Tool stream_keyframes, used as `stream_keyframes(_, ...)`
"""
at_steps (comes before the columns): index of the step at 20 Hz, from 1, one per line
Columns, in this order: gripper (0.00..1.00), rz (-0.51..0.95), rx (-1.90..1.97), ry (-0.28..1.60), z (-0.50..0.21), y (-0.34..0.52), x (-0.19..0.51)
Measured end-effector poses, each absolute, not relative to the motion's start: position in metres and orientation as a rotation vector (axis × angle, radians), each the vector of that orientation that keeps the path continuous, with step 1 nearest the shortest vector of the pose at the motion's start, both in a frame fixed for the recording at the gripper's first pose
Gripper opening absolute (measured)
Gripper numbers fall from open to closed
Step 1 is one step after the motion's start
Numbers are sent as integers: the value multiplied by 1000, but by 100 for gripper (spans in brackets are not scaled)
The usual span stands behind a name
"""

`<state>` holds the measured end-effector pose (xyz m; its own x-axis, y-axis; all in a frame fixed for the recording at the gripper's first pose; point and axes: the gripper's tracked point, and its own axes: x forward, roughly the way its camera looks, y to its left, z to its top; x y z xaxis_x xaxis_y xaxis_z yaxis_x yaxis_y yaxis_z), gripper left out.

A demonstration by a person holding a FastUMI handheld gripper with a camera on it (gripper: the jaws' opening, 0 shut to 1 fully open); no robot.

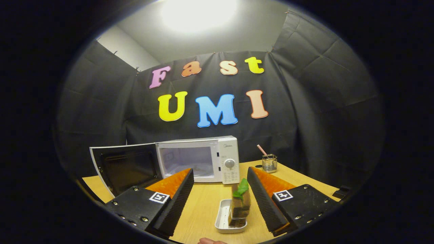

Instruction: Open the microwave, put the food inside, and close the microwave door.

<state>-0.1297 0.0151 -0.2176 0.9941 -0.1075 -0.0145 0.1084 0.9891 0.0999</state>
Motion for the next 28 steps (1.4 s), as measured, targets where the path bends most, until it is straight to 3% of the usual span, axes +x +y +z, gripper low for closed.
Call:
stream_keyframes(9,93,-143,106,134,-281,-3,-115)
stream_keyframes(12,87,-137,102,171,-295,1,-112)
stream_keyframes(13,78,-137,106,178,-300,1,-111)
stream_keyframes(14,78,-137,104,186,-304,1,-108)
stream_keyframes(16,62,-153,94,205,-312,-4,-105)
stream_keyframes(18,38,-159,85,186,-312,-5,-107)
stream_keyframes(19,37,-166,78,185,-311,-6,-108)
stream_keyframes(21,22,-157,67,180,-311,-2,-104)
stream_keyframes(22,22,-160,69,177,-308,1,-108)
stream_keyframes(23,15,-154,72,175,-307,0,-104)
stream_keyframes(28,15,-140,88,115,-272,5,-101)
